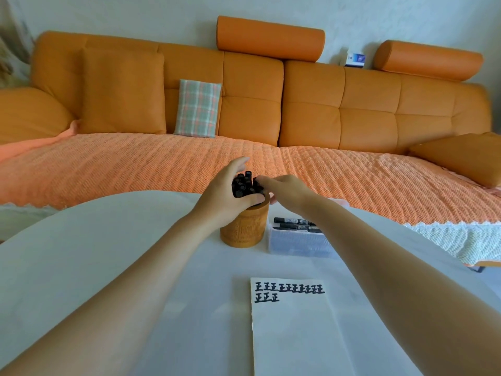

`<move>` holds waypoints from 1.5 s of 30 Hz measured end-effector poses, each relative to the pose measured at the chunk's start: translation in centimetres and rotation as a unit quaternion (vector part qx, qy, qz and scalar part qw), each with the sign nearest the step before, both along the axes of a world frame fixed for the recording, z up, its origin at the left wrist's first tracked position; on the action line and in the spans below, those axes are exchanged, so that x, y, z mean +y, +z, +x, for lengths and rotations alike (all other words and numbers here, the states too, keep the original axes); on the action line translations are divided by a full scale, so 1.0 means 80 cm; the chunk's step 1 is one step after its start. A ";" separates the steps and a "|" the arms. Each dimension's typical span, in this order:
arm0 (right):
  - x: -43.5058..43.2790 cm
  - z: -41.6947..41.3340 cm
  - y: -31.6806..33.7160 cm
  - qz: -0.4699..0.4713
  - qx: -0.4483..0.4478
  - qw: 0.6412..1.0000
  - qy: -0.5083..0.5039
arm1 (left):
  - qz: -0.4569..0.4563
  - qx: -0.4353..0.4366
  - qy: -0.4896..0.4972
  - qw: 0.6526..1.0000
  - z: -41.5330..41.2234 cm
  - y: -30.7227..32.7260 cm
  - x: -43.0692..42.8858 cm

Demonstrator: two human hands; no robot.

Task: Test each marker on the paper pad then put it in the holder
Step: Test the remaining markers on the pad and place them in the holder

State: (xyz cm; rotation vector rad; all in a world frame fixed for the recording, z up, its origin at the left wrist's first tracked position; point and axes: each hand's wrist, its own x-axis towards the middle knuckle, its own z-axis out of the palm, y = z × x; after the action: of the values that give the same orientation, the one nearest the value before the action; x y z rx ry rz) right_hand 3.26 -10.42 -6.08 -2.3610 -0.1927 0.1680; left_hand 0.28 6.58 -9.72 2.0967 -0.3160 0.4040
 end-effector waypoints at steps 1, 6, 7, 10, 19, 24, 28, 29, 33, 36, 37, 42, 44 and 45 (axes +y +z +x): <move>0.000 0.000 0.000 0.005 -0.001 1.000 0.003 | 0.025 0.001 -0.009 1.000 0.001 -0.001 0.000; -0.002 -0.001 -0.006 0.047 -0.024 0.999 0.012 | 0.120 0.007 -0.002 0.993 0.006 0.000 -0.003; -0.006 0.000 -0.007 0.058 -0.020 0.998 0.010 | 0.135 -0.009 0.015 0.991 0.004 0.000 -0.004; -0.031 0.002 -0.007 -0.012 -0.024 1.000 -0.002 | 0.139 -0.094 0.070 0.983 -0.011 0.003 -0.004; -0.081 -0.011 -0.031 -0.237 0.085 0.968 -0.002 | 0.041 -0.056 0.031 0.997 -0.098 -0.035 -0.006; -0.084 -0.006 -0.052 -0.226 0.069 0.972 -0.002 | 0.165 0.164 -0.098 0.968 -0.124 -0.061 -0.015; -0.083 -0.014 -0.046 -0.225 0.068 0.972 0.022 | 0.225 0.176 -0.125 0.950 -0.132 -0.077 -0.016; -0.083 -0.015 -0.047 -0.220 0.063 0.973 0.017 | 0.239 0.167 -0.127 0.948 -0.132 -0.081 -0.015; -0.084 -0.016 -0.053 -0.208 0.032 0.978 0.007 | 0.259 0.164 -0.132 0.943 -0.128 -0.086 -0.015; -0.082 -0.021 -0.052 -0.223 -0.010 0.974 0.020 | 0.278 0.166 -0.135 0.936 -0.128 -0.082 -0.015; -0.082 -0.024 -0.047 -0.224 -0.036 0.974 0.025 | 0.283 0.168 -0.133 0.935 -0.128 -0.081 -0.015; -0.082 -0.048 -0.018 -0.269 -0.171 0.947 0.043 | 0.298 0.159 -0.129 0.932 -0.133 -0.079 -0.017; -0.083 -0.065 -0.014 -0.270 -0.202 0.940 0.047 | 0.293 0.156 -0.125 0.935 -0.137 -0.078 -0.017; -0.085 -0.078 -0.014 -0.260 -0.212 0.941 0.053 | 0.281 0.157 -0.122 0.939 -0.138 -0.077 -0.017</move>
State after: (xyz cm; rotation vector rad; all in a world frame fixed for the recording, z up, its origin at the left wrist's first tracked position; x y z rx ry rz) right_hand -2.96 -17.19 -7.23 -2.8934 -0.5401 -0.2790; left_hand -10.76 5.20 -15.88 2.5877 -0.5398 -0.2000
